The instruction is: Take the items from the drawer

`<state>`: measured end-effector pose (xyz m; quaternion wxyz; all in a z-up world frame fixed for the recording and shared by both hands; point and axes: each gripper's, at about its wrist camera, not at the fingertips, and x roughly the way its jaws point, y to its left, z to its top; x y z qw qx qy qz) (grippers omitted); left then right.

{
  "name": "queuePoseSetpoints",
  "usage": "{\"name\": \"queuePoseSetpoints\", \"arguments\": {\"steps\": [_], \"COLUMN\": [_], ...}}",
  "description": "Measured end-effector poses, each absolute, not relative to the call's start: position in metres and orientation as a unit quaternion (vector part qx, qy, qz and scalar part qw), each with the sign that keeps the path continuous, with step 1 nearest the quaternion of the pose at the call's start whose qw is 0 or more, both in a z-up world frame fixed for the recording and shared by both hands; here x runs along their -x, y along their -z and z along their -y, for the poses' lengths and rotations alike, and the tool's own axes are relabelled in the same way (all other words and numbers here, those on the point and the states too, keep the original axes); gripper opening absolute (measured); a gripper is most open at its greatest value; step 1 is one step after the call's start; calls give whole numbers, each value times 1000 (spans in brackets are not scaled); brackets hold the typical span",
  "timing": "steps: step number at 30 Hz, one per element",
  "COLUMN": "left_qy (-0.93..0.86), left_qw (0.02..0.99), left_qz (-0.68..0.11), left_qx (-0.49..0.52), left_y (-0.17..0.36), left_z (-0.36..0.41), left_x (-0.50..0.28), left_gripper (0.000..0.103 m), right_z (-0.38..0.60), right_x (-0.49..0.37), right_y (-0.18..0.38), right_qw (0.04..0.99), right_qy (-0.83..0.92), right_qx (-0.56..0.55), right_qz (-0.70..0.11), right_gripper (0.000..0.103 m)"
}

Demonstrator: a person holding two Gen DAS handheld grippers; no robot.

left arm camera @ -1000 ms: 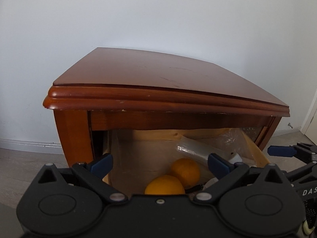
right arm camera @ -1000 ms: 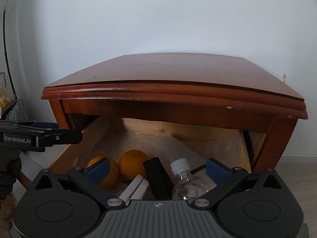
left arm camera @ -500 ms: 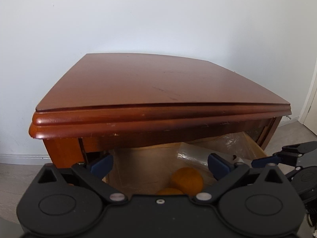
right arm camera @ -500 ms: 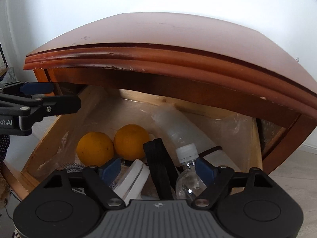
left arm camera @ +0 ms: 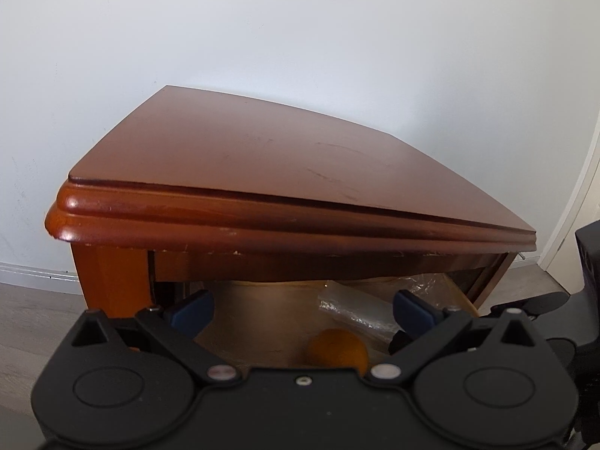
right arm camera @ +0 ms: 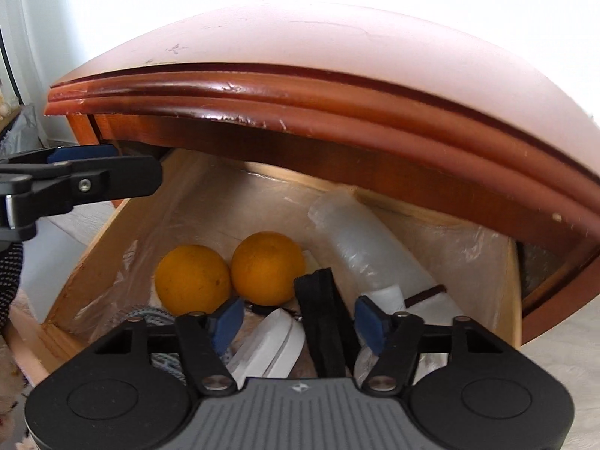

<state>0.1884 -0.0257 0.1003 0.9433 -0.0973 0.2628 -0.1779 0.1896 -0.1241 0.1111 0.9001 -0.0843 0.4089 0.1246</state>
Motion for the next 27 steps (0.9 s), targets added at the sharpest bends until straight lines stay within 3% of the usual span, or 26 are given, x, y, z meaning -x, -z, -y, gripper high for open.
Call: {"name": "queuePoseSetpoints", "arguments": {"steps": [9, 11, 14, 19, 23, 27], "left_qy": [191, 193, 196, 198, 197, 196], "left_qw": [942, 941, 940, 940, 941, 941], "left_qz": [-259, -259, -259, -254, -251, -251], "left_qx": [100, 103, 108, 110, 113, 116], "left_y": [-97, -97, -96, -96, -96, -95], "left_z": [19, 18, 15, 13, 11, 10], "left_x": [-184, -184, -185, -184, -181, -180], "left_gripper": [103, 103, 103, 103, 103, 103], "right_z": [117, 115, 113, 110, 111, 112], "right_x": [-202, -205, -209, -212, -213, -210], "right_y": [-104, -103, -102, -99, -99, -101], "right_qw": [895, 891, 886, 883, 885, 890], "right_qy": [-107, -106, -111, -110, -113, -112], "right_qx": [120, 125, 122, 120, 106, 100], "right_qz": [-417, -423, -434, -440, -440, -431], "right_gripper": [51, 37, 28, 23, 12, 11]}}
